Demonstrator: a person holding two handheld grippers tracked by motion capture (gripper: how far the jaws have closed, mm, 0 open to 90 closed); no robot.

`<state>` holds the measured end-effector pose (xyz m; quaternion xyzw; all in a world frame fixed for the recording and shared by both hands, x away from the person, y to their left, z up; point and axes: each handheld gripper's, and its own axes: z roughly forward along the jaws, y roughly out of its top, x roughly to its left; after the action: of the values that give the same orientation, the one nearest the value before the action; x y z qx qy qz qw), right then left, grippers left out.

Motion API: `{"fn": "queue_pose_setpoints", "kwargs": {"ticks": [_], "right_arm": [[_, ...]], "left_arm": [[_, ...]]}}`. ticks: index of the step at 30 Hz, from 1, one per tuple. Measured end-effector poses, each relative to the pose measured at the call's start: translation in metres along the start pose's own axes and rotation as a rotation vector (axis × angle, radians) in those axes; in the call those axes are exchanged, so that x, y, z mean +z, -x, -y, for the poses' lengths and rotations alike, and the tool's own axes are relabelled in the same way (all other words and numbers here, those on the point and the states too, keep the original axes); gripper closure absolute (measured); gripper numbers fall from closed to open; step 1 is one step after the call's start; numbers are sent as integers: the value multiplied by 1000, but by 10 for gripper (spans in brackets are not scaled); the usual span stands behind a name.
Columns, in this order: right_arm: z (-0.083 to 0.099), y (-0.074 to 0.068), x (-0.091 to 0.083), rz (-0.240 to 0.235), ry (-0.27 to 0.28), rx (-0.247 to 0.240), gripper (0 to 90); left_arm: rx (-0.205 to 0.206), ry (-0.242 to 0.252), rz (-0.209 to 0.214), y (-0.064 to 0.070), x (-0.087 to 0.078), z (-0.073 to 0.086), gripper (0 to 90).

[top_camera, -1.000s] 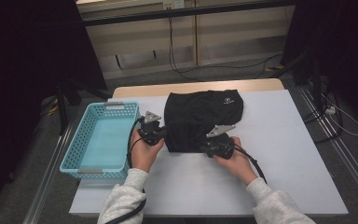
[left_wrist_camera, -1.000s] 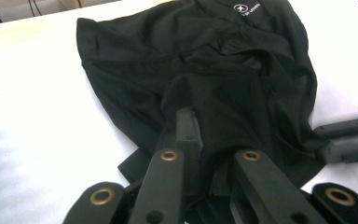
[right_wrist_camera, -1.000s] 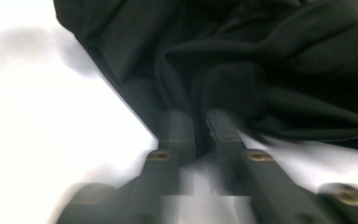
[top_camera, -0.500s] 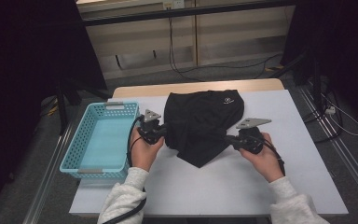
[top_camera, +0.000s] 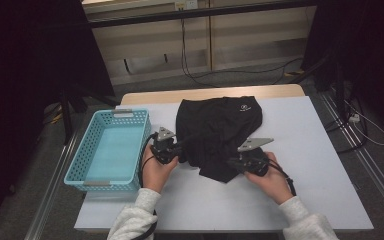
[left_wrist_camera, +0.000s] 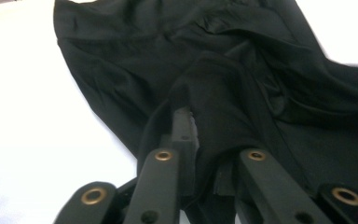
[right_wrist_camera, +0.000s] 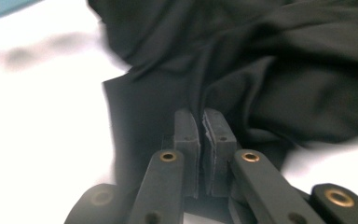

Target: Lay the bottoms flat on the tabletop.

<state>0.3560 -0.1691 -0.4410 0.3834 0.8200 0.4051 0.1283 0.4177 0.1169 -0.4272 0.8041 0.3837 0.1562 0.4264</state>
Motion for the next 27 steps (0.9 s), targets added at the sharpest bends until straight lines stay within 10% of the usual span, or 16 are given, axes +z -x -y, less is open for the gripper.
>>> {"fn": "queue_pose_setpoints", "kwargs": {"ticks": [5,9,18,27], "right_arm": [[-2,-14,10,25,-26,-77,701],[-3,10,-16,56,90,53,489],[23,43,-33,214,68,173,398],[24,30,-14,188,-15,110,393]], "left_arm": [[20,17,-13,3,0,3,533],[12,31,30,8,-3,-1,343],[43,-6,65,21,4,-6,228],[84,-17,101,35,7,-7,220]]}}
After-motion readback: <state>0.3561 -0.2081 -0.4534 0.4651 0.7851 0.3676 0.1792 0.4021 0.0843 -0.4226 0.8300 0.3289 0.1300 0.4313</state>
